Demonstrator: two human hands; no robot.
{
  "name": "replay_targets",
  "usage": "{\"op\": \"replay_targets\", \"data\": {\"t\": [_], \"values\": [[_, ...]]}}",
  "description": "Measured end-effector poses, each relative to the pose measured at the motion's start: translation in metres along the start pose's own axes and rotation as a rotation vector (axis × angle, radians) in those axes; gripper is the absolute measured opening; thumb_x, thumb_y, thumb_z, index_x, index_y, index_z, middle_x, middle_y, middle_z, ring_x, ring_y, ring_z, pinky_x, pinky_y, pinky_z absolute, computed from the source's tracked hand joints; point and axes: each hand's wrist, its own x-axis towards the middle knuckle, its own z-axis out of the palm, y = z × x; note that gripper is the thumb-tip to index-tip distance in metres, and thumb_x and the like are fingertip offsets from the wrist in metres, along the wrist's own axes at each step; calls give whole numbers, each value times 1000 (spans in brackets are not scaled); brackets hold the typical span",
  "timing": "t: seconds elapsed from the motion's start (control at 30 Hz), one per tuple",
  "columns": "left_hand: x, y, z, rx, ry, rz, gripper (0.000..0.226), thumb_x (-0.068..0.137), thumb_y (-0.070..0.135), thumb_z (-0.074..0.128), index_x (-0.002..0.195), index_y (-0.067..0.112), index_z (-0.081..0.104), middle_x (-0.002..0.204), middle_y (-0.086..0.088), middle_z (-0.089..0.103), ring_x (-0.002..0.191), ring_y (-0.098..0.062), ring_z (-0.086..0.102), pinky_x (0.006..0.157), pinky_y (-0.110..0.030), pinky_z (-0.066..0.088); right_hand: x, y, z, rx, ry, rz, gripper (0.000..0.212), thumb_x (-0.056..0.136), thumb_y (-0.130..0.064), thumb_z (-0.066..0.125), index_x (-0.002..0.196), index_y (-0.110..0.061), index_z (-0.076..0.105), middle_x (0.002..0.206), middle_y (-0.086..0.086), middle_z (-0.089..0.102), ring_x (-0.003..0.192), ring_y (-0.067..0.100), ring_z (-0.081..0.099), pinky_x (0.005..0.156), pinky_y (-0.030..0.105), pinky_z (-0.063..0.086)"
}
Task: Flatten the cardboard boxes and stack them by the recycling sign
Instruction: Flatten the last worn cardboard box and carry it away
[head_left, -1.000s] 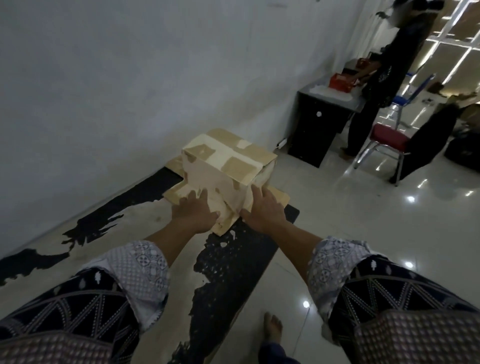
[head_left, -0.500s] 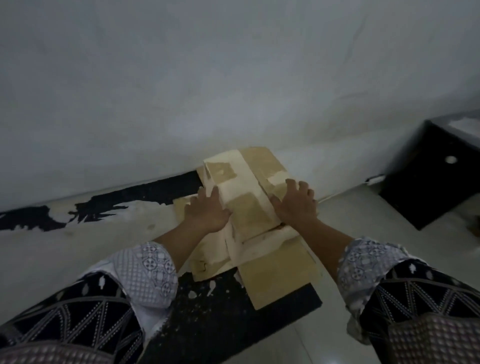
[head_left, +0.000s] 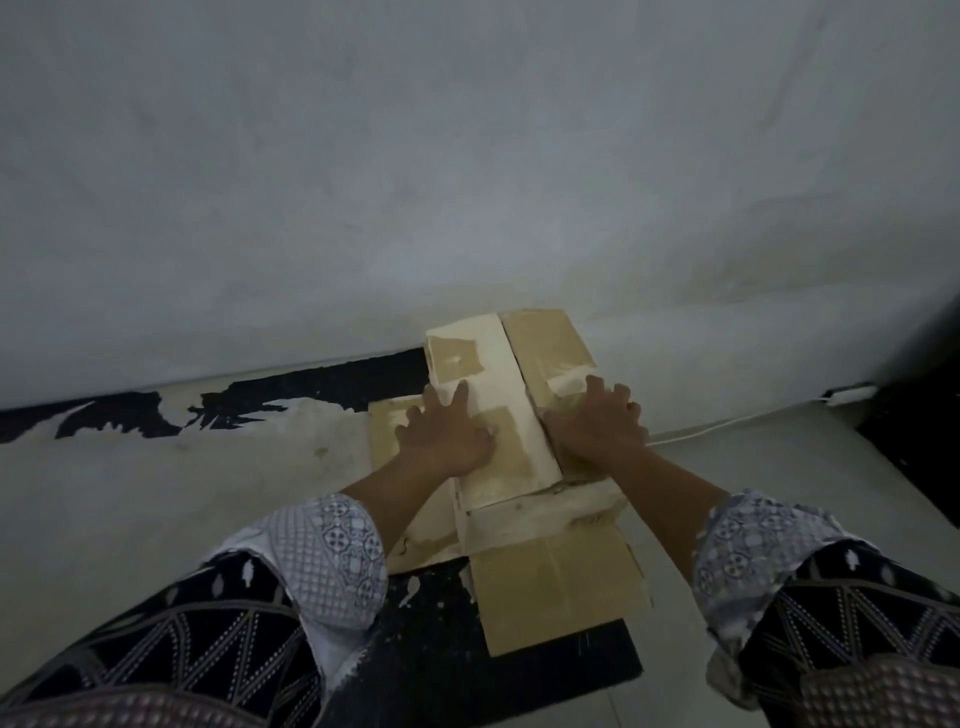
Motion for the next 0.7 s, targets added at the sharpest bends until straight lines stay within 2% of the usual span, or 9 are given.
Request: {"op": "replay_targets", "data": {"t": [0.17,0.3,0.4,0.47,0.6,0.7], "values": [[16,19,6,-117,-29,-128,87,81,74,33,154,32,13,162,-13,1,143,-42,20,111,-53,30,14,-5,0,-6,-87,0,99,63,-86,52,139,-26,30,141,10,30,130,37,34,102,53,32],[19,29,11,-119,-15,-236,97,76,77,44,154,27,15,161,-15,0,142,-41,24,109,-48,35,15,-8,3,8,-165,-58,110,64,-85,53,148,-21,22,151,13,19,137,40,25,105,54,30],[17,37,10,-86,-36,-302,118,64,84,52,155,25,5,161,-15,-10,145,-42,15,111,-50,31,15,-8,7,-36,-160,-101,112,66,-81,59,149,-18,17,151,15,15,135,40,25,104,54,32],[14,43,11,-72,-95,-333,127,61,82,57,155,23,-6,160,-14,-21,146,-44,6,113,-52,29,14,-9,12,-73,-162,-120,117,66,-79,60,152,-16,11,153,18,9,136,42,22,104,57,33],[19,54,14,-29,-165,-391,127,68,62,65,152,18,-20,153,-17,-36,144,-49,-4,112,-58,28,13,-11,16,-162,-165,-116,126,67,-82,57,154,-13,-1,157,26,-5,140,47,15,103,66,29],[19,58,16,-25,-174,-415,130,67,60,66,151,16,-23,151,-16,-39,143,-51,-4,112,-57,28,12,-13,15,-139,-151,-109,123,66,-78,60,154,-12,2,156,26,-2,137,48,18,102,64,31]]}}
